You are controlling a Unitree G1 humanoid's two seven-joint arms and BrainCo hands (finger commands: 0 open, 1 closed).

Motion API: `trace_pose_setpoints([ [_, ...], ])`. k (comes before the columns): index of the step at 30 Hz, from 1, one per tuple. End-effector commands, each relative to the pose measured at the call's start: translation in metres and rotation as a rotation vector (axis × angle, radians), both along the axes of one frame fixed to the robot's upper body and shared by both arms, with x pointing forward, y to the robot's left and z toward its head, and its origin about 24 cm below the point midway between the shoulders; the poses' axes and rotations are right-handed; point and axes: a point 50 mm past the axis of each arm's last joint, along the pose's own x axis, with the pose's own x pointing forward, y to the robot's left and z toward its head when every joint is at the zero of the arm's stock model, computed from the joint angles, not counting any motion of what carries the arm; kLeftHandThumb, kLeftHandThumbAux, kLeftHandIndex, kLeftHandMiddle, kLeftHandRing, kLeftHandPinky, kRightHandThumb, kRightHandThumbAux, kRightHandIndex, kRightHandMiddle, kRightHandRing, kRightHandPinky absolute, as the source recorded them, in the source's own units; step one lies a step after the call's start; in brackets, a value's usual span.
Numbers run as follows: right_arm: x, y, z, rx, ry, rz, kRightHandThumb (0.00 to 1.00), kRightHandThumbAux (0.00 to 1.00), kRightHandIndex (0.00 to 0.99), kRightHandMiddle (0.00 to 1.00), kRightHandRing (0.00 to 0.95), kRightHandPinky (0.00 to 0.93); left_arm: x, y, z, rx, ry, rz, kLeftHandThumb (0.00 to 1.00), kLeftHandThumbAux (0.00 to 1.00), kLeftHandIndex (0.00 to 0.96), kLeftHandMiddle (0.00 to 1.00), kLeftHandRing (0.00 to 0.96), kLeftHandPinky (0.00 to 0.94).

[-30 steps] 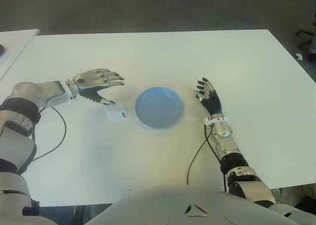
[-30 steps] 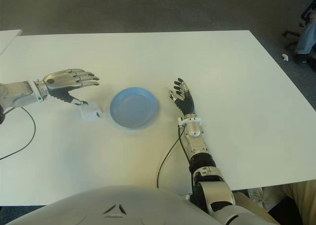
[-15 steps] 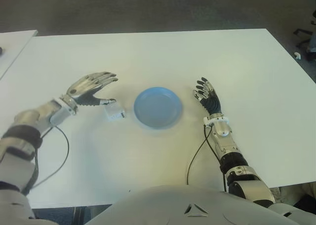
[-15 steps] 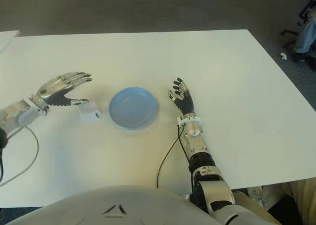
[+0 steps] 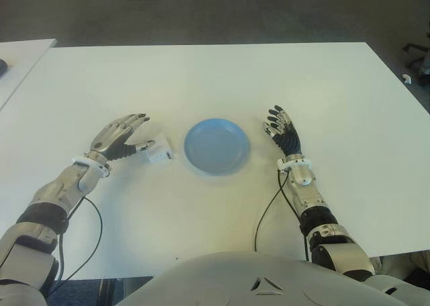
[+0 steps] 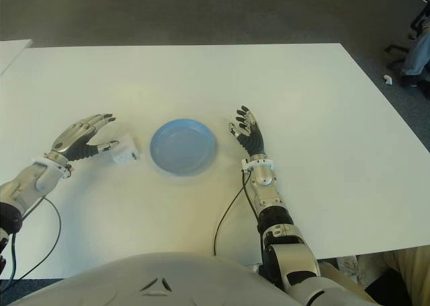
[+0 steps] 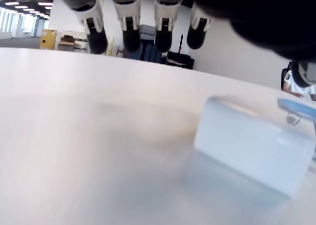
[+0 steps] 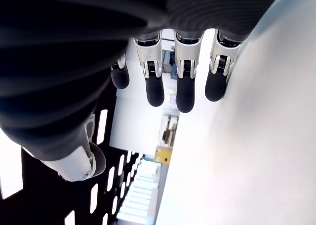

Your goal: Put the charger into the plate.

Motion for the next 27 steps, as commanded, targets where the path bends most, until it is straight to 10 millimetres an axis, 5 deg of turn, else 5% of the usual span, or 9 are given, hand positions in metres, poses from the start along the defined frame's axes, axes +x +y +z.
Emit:
trace_pose_setpoints([
  [1,-0.0131,-0.0007,-0.0209,0.018,0.105,-0.013,0.632,0.643,0.033,0.174,0.18,0.195,0.0028,-0.0056,-0.0028,-0.01,-0.009,-0.008,0.385,0.13,0.0,0.0,0.0,0.053],
  [27,-0.0127,0.0013,-0.0207,0.04,0.103,-0.018,0.663,0.654,0.036,0.173,0.175,0.187,0.0066,-0.0101,-0.0014,-0.027,-0.064,-0.063,0.399,0.136,0.0,0.0,0.0,0.062],
])
